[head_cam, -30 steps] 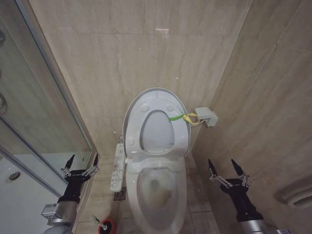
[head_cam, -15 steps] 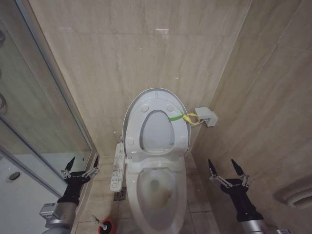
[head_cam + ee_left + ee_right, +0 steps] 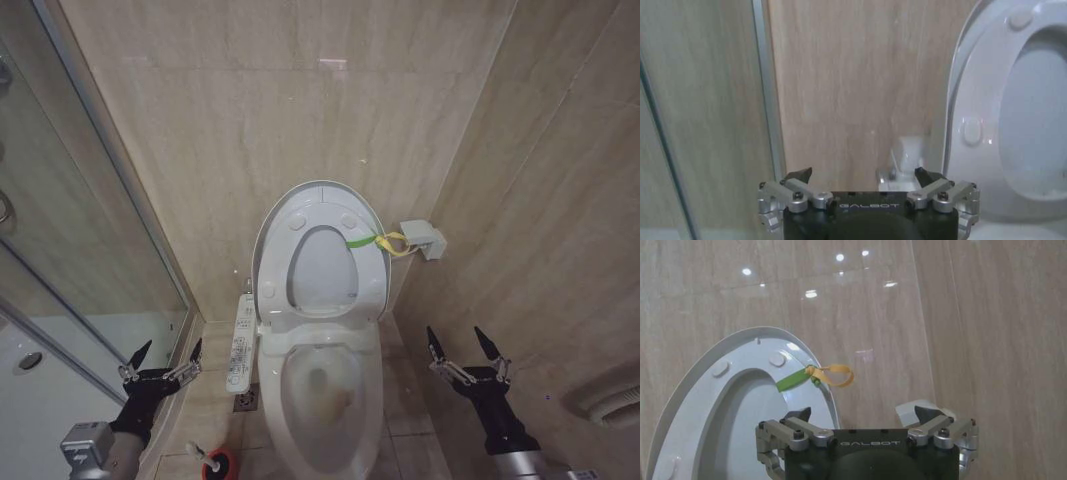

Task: Open the toilet lid, clean the toilet bowl with a toilet brush, close the toilet lid, and flush.

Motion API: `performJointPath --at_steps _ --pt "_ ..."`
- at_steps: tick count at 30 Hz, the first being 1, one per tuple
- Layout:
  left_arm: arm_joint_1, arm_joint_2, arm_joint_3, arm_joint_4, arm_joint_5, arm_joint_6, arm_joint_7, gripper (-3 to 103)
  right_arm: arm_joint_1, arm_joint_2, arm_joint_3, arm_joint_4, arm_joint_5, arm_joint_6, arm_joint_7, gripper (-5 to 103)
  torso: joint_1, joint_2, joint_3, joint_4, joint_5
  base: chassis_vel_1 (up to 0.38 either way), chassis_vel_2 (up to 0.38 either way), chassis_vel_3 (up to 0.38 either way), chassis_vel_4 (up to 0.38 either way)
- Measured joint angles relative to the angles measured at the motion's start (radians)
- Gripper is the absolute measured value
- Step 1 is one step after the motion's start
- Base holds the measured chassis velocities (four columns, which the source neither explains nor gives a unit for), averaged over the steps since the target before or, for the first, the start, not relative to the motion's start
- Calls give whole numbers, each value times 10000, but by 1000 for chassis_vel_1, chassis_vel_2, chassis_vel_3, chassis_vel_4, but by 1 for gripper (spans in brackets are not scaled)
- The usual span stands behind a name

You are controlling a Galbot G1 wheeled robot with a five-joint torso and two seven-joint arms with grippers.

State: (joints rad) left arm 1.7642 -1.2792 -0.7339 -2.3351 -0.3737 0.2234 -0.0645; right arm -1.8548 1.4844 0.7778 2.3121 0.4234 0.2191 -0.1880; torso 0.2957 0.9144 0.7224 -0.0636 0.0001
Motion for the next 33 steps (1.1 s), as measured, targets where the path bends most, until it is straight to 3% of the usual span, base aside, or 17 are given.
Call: performJointPath --at_steps 2,3,7,15,18,19,21,22,23,24,26,30,33 --pt "129 -55 179 615 -88 -673 55 100 0 0 0 0 0 0 0 100 1 0 0 0 -3 0 0 0 0" --pt "129 -55 179 615 -88 -673 55 100 0 0 0 0 0 0 0 100 1 0 0 0 -3 0 0 0 0" --pt "267 -147 254 1880 586 -2387 304 100 0 0 0 0 0 0 -2 100 1 0 0 0 -2 0 0 0 0" --pt "693 -274 523 3008 1232 -3635 68 100 0 0 0 0 0 0 -1 100 1 0 0 0 -1 0 0 0 0" --pt "868 -568 773 4124 1871 -4907 49 100 0 0 0 0 0 0 0 100 1 0 0 0 0 0 0 0 0" --pt "868 -568 773 4124 1871 -4907 49 100 0 0 0 0 0 0 0 100 1 0 0 0 0 0 0 0 0" --pt "794 -739 845 5225 2124 -5863 0 100 0 0 0 0 0 1 0 100 1 0 0 2 -1 0 0 0 0" --pt "712 -792 854 5745 2155 -6293 24 100 0 0 0 0 0 0 -1 100 1 0 0 2 -1 0 0 0 0" --pt "712 -792 854 5745 2155 -6293 24 100 0 0 0 0 0 0 -1 100 1 0 0 2 -1 0 0 0 0" --pt "557 -854 843 6388 2171 -6866 127 100 0 0 0 0 0 0 -1 100 1 0 0 3 -2 0 0 0 0" --pt "333 -879 851 7205 1851 -7432 487 100 1 0 0 0 0 0 -1 100 1 0 0 0 -1 0 0 0 0" --pt "13 -904 879 8038 1445 -7787 1039 100 0 0 0 0 0 0 0 100 1 0 0 0 0 0 0 0 0" --pt "-273 -944 917 8552 1382 -7851 1117 100 1 0 0 0 0 1 0 100 1 0 0 1 -2 0 0 0 0"
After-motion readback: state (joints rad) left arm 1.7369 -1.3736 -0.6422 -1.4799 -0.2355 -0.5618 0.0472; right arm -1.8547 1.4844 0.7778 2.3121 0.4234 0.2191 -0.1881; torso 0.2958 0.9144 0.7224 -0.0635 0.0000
